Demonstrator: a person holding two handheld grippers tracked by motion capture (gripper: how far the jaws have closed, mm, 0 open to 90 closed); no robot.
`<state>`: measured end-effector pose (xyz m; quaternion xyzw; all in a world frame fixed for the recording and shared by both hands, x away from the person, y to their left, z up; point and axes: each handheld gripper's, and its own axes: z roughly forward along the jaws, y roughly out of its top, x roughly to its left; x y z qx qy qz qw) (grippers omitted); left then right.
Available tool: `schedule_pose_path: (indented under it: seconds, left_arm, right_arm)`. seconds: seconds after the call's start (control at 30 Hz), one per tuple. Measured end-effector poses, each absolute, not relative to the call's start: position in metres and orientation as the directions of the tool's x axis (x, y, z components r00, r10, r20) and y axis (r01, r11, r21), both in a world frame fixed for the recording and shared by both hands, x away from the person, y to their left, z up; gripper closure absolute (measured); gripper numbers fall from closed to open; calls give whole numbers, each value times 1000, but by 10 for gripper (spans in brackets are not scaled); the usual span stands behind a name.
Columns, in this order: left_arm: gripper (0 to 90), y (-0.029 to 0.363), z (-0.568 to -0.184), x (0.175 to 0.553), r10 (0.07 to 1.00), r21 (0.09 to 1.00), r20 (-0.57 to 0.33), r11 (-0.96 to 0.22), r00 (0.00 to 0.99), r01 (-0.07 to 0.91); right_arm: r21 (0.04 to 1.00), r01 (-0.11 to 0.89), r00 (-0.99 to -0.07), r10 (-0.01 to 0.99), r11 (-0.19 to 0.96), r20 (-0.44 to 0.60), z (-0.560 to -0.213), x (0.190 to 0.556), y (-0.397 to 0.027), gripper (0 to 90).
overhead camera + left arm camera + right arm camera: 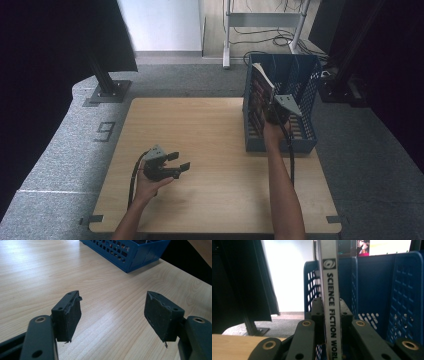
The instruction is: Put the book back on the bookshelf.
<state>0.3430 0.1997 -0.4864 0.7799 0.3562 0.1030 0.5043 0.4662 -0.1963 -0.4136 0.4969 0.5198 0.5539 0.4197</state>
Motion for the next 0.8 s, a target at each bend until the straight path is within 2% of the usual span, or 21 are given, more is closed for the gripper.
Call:
schedule_pose_path:
  seconds: [0.27, 0.8]
  left_arm:
    - [297, 197, -486, 342, 655, 860, -195, -244, 730, 448]
    - [296, 195, -487, 342, 656, 859, -196, -244, 729, 451]
  right_arm:
    - [988, 121, -132, 985, -93, 108, -417, 455, -203, 781]
    - [986, 131, -96, 989, -98, 111, -419, 448, -216, 775]
